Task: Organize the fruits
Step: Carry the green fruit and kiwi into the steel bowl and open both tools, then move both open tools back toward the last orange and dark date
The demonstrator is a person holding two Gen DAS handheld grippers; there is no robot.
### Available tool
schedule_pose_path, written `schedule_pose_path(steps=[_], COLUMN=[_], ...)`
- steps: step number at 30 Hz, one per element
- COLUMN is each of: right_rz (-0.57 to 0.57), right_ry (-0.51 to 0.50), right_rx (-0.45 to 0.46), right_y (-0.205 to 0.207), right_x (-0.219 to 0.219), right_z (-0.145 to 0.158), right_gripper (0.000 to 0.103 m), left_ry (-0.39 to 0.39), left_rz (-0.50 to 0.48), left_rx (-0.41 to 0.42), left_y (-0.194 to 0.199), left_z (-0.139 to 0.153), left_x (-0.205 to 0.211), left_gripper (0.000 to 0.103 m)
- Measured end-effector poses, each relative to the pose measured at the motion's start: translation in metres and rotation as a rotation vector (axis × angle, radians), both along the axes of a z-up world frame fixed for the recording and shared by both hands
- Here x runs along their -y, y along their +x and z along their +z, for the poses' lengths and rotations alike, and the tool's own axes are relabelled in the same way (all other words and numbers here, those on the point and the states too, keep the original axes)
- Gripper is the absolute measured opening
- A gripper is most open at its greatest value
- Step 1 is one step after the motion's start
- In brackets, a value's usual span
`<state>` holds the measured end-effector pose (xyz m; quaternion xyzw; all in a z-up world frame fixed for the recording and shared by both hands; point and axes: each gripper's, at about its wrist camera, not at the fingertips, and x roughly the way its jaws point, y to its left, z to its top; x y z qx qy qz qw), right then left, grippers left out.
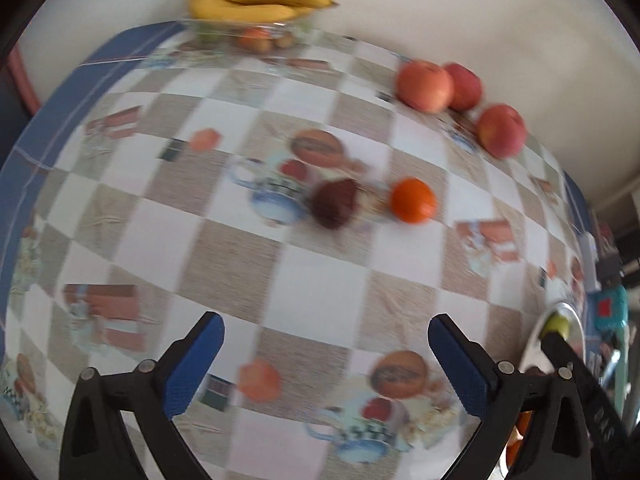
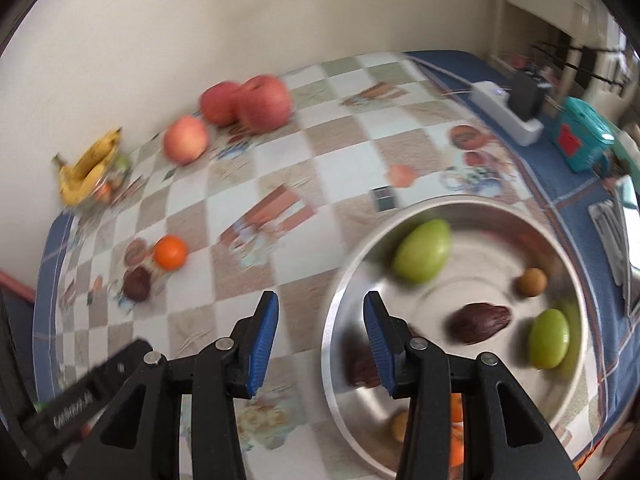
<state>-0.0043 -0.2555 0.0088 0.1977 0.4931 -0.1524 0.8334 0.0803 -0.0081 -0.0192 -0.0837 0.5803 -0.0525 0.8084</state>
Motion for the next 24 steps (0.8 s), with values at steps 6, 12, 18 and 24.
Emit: schedule_pose_path(steps=[6, 12, 18, 24], right_rz=[0.147, 0.227, 0.278, 0.241], right_ry=[-0.085, -0.115, -0.144, -0.132], right_rx=[-0.023, -0.017, -0.007, -0.045], right_y=[0.012, 0.017, 0.020, 0.023], right_x=[-0.052, -0.081, -0.095, -0.085], right_z=[-0.003, -0.005, -0.008, -0.021], right_gripper=[0.045, 0.045, 0.045, 0.065], left_ry=[-0.042, -0.010, 0.011, 0.024], left_rz=[0.192, 0.234, 0.247, 0.191], left_rx=[-0.012, -0.007, 0.012, -0.015], left_y=[0.009, 0.014, 0.015, 0.017], left_z=[0.001, 0.002, 0.002, -0.005], left_x=[-0.058, -0.082, -0.085, -0.070], left_gripper=[0.103, 0.103, 0.103, 0.103])
